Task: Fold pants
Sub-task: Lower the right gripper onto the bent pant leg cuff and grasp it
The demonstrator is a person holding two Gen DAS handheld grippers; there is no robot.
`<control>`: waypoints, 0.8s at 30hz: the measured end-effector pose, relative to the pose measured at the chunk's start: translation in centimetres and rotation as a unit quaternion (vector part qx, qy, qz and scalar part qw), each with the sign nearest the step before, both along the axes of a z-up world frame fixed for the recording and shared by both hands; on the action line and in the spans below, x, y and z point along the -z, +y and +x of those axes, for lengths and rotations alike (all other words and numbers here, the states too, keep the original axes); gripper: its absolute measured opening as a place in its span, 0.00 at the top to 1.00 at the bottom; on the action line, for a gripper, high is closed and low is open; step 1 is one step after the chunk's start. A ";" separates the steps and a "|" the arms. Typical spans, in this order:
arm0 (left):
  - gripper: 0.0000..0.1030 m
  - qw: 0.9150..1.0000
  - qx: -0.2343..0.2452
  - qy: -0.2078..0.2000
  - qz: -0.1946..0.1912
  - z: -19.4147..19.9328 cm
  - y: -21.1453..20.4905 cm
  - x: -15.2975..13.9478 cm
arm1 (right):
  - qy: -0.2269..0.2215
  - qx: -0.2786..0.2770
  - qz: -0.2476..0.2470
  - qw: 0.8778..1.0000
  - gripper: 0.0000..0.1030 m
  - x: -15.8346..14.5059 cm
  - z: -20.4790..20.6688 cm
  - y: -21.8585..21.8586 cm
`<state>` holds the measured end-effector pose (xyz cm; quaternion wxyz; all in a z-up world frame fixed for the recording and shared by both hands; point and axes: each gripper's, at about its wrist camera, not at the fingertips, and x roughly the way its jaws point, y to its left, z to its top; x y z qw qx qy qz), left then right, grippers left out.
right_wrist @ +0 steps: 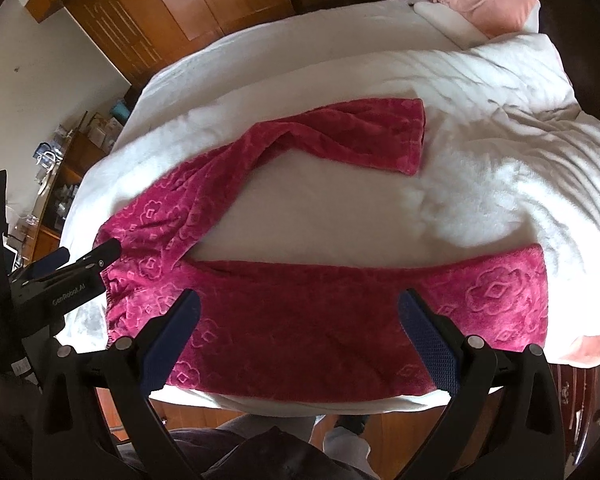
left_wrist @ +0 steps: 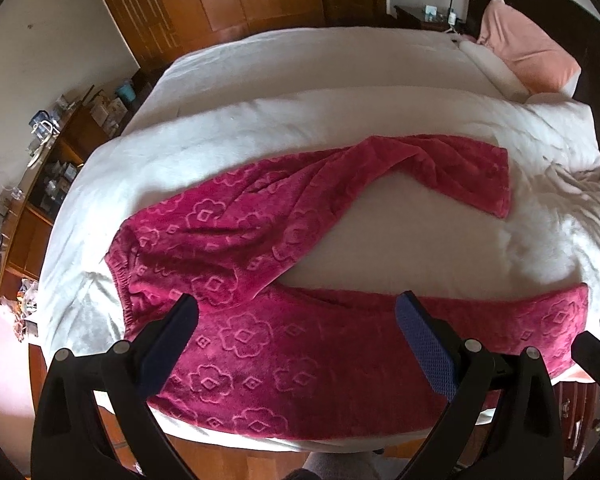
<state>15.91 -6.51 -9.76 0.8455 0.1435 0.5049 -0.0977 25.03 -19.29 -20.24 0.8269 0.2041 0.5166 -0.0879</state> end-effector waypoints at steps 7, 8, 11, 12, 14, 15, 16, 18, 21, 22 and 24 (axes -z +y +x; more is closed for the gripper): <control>0.05 1.000 0.006 0.014 0.010 1.5 -0.7 1.0 | 0.020 0.010 0.015 1.000 0.03 1.6 1.3 -0.7; 0.05 1.000 0.007 0.016 0.012 1.8 -0.7 1.2 | 0.022 0.011 0.017 1.000 0.03 1.8 1.4 -0.8; 0.05 1.000 0.008 0.020 0.017 2.3 -0.8 1.6 | 0.028 0.013 0.022 0.999 0.03 2.3 1.9 -0.9; 0.05 1.000 0.007 0.021 0.018 2.6 -0.8 1.7 | 0.029 0.013 0.023 0.999 0.03 2.4 2.1 -0.9; 0.05 1.000 0.006 0.024 0.019 3.0 -0.8 1.9 | 0.033 0.014 0.026 0.999 0.03 2.7 2.4 -1.0; 0.05 0.999 0.006 0.025 0.020 3.2 -0.8 2.1 | 0.036 0.014 0.026 0.999 0.03 2.8 2.6 -0.9; 0.05 0.999 0.006 0.027 0.020 3.3 -0.8 2.2 | 0.038 0.014 0.026 0.999 0.03 2.9 2.7 -0.9; 0.05 0.999 0.007 0.028 0.022 3.6 -0.9 2.4 | 0.040 0.013 0.027 0.999 0.03 3.2 3.0 -0.9; 0.05 0.999 0.006 0.032 0.024 4.1 -0.9 2.9 | 0.043 0.016 0.036 0.998 0.03 3.9 3.6 -1.3; 0.05 0.999 0.005 0.034 0.024 4.3 -1.0 3.2 | 0.044 0.021 0.040 0.998 0.03 4.2 3.8 -1.7; 0.05 0.999 0.003 0.037 0.027 4.8 -1.0 4.0 | 0.043 0.040 0.037 0.998 0.03 5.4 4.3 -3.1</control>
